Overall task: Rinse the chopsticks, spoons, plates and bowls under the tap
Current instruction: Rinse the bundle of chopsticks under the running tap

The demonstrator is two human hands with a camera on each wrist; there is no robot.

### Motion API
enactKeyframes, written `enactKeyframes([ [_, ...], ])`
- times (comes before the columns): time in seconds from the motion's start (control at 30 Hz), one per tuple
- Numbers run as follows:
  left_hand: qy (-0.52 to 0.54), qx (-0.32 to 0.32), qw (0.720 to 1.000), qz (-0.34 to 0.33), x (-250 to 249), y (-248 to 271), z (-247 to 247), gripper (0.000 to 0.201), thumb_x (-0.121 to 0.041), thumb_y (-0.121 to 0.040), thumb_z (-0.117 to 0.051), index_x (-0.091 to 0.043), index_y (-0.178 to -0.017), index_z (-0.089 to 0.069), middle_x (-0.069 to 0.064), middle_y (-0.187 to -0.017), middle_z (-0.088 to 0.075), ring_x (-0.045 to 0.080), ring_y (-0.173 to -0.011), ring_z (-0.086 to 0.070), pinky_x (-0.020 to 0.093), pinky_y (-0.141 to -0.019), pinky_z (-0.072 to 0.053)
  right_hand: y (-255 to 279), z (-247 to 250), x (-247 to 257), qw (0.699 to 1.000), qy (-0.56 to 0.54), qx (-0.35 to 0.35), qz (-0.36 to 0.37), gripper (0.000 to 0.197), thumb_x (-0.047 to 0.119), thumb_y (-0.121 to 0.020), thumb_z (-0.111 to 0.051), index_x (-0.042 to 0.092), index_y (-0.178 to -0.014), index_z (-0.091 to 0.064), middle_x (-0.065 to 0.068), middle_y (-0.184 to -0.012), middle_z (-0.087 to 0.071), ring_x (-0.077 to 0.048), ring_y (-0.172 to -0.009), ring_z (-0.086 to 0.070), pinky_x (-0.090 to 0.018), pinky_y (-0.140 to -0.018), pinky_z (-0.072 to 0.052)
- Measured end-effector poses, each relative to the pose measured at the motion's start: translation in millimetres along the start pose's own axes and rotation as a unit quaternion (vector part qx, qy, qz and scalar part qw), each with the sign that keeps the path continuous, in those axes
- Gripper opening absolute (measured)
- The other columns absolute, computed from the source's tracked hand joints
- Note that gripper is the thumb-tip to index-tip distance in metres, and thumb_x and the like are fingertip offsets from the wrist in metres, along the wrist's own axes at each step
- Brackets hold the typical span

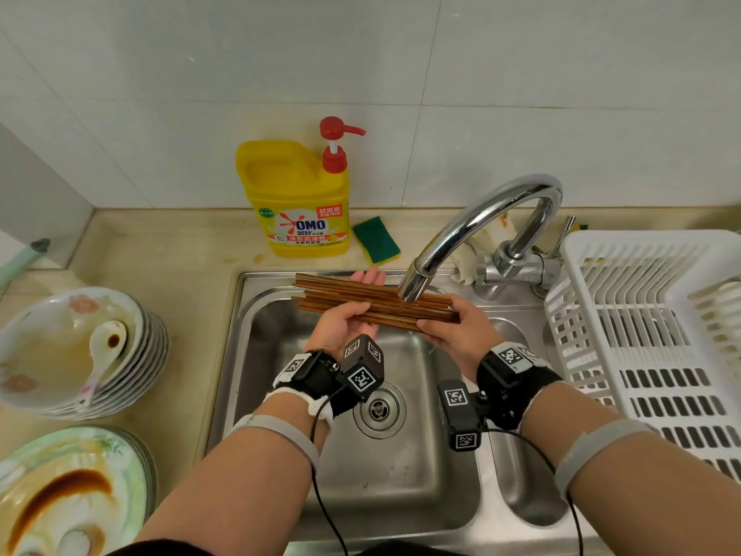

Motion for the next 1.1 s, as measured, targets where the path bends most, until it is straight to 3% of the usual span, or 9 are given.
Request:
enactKeyframes([
  [0.1, 0.034, -0.002, 0.999, -0.004, 0, 0, -1, 0.062, 0.02, -0.084, -0.028, -0.006, -0.132, -0.058, 0.015, -0.137, -0.064, 0.029, -0.129, -0.06, 0.049, -0.102, -0.047, 0, -2, 1, 1.0, 0.008, 0.006, 0.008, 0.044, -0.015, -0.083, -0.071, 0.02, -0.11, -0.068, -0.014, -0.107, -0.074, -0.031, -0.104, -0.07, -0.043, -0.096, -0.057],
  [0.2, 0.026, -0.006, 1.0, -0.011, 1, 0, -2, 0.045, 0.01, -0.1, -0.032, -0.008, -0.132, -0.058, 0.014, -0.135, -0.065, 0.027, -0.129, -0.06, 0.049, -0.103, -0.045, -1, -2, 1, 1.0, 0.013, 0.0, 0.01, 0.043, -0.011, -0.081, -0.076, 0.019, -0.111, -0.068, -0.013, -0.107, -0.075, -0.033, -0.105, -0.071, -0.043, -0.092, -0.059],
  [0.3, 0.01, -0.008, 1.0, -0.015, 4, -1, -5, 0.033, 0.001, -0.105, -0.036, -0.007, -0.127, -0.059, 0.014, -0.136, -0.065, 0.027, -0.124, -0.063, 0.049, -0.099, -0.048, -1, -1, 3, 1.0, 0.013, -0.018, 0.007, 0.043, -0.007, -0.078, -0.081, 0.012, -0.115, -0.066, -0.016, -0.11, -0.073, -0.031, -0.103, -0.073, -0.039, -0.085, -0.06],
  [0.43, 0.018, -0.006, 1.0, -0.008, 4, -2, -2, 0.04, 0.006, -0.103, -0.032, -0.008, -0.13, -0.058, 0.014, -0.137, -0.064, 0.029, -0.131, -0.058, 0.052, -0.115, -0.037, 2, 2, 4, 0.999, -0.026, -0.028, -0.014, 0.042, -0.007, -0.081, -0.078, 0.006, -0.118, -0.062, -0.018, -0.113, -0.072, -0.03, -0.102, -0.074, -0.035, -0.079, -0.062],
  [0.57, 0.01, -0.007, 1.0, -0.007, 1, -3, 3, 0.048, 0.009, -0.1, -0.027, -0.007, -0.136, -0.055, 0.013, -0.141, -0.061, 0.029, -0.135, -0.054, 0.054, -0.12, -0.03, 11, 4, 1, 0.99, -0.114, -0.023, -0.079, 0.023, 0.003, -0.092, -0.07, 0.004, -0.112, -0.058, -0.025, -0.11, -0.073, -0.038, -0.095, -0.075, -0.034, -0.071, -0.063],
  [0.7, -0.003, -0.004, 1.0, -0.004, 0, -2, 5, 0.042, 0.004, -0.105, -0.03, -0.008, -0.138, -0.054, 0.012, -0.141, -0.061, 0.027, -0.135, -0.055, 0.051, -0.119, -0.033, 13, 2, 3, 0.99, -0.115, -0.014, -0.083, 0.01, 0.011, -0.095, -0.068, 0.008, -0.099, -0.059, -0.026, -0.11, -0.073, -0.04, -0.098, -0.074, -0.037, -0.074, -0.064],
  [0.8, -0.014, -0.011, 1.0, -0.011, 1, -3, 5, 0.034, -0.004, -0.106, -0.038, -0.008, -0.134, -0.057, 0.013, -0.135, -0.066, 0.027, -0.13, -0.059, 0.049, -0.12, -0.033, 10, 2, 5, 0.99, -0.113, -0.042, -0.069, 0.009, 0.013, -0.096, -0.067, 0.006, -0.097, -0.061, -0.024, -0.111, -0.072, -0.034, -0.099, -0.074, -0.036, -0.074, -0.064],
  [1.0, -0.034, -0.033, 0.999, -0.01, -1, -7, 11, 0.031, -0.011, -0.109, -0.037, -0.008, -0.131, -0.057, 0.013, -0.133, -0.067, 0.029, -0.132, -0.057, 0.048, -0.118, -0.037, 8, 0, 10, 0.991, -0.113, -0.05, -0.059, 0.017, 0.012, -0.099, -0.063, 0.006, -0.084, -0.057, -0.025, -0.109, -0.071, -0.03, -0.093, -0.074, -0.032, -0.067, -0.063],
  [1.1, -0.049, -0.04, 0.998, -0.009, -4, -7, 14, 0.031, -0.011, -0.109, -0.036, -0.007, -0.131, -0.058, 0.013, -0.134, -0.066, 0.029, -0.13, -0.059, 0.047, -0.117, -0.038, 8, -2, 9, 0.99, -0.11, -0.051, -0.069, 0.017, 0.015, -0.1, -0.062, 0.005, -0.087, -0.057, -0.024, -0.109, -0.071, -0.03, -0.092, -0.075, -0.033, -0.067, -0.063],
])
Point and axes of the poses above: each hand's wrist, its own y-axis away from the middle knuckle, its own z-axis out of the back of the hand, x = y × z, the point moved 5 cm from there along -y, towards the middle knuckle
